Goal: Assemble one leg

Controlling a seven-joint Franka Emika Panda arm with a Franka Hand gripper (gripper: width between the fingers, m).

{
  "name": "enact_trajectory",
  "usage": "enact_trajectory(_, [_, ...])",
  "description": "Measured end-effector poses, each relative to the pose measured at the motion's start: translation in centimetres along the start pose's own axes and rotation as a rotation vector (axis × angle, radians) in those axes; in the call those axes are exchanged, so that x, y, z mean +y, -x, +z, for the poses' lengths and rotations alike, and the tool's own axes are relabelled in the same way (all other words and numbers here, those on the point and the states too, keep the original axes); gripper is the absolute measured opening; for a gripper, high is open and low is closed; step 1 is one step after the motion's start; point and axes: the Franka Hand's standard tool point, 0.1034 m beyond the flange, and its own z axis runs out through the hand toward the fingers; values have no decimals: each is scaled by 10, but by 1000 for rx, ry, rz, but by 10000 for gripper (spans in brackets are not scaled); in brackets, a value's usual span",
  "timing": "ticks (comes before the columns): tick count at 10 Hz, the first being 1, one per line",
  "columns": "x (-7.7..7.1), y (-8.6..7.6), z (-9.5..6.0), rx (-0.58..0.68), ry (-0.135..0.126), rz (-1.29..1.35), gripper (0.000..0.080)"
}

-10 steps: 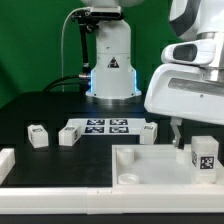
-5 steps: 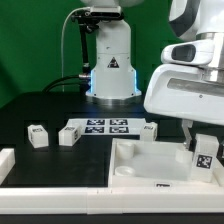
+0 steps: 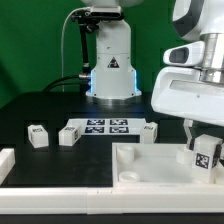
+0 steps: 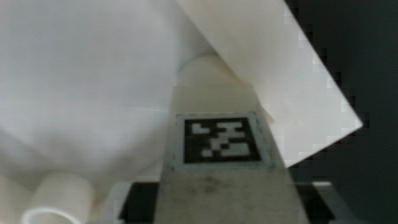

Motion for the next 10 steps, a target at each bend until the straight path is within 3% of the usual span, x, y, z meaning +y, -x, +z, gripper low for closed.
enact_trajectory(4, [5, 0, 1, 16, 40, 502, 293])
enact_trajectory(6, [5, 0, 1, 10, 36, 652, 293])
enact_trajectory(8, [5, 0, 2, 9, 37, 581, 536])
enact_trajectory(9, [5, -1, 2, 10, 32, 575, 536])
enact_trajectory(10, [4, -3, 2, 20, 15, 470, 629])
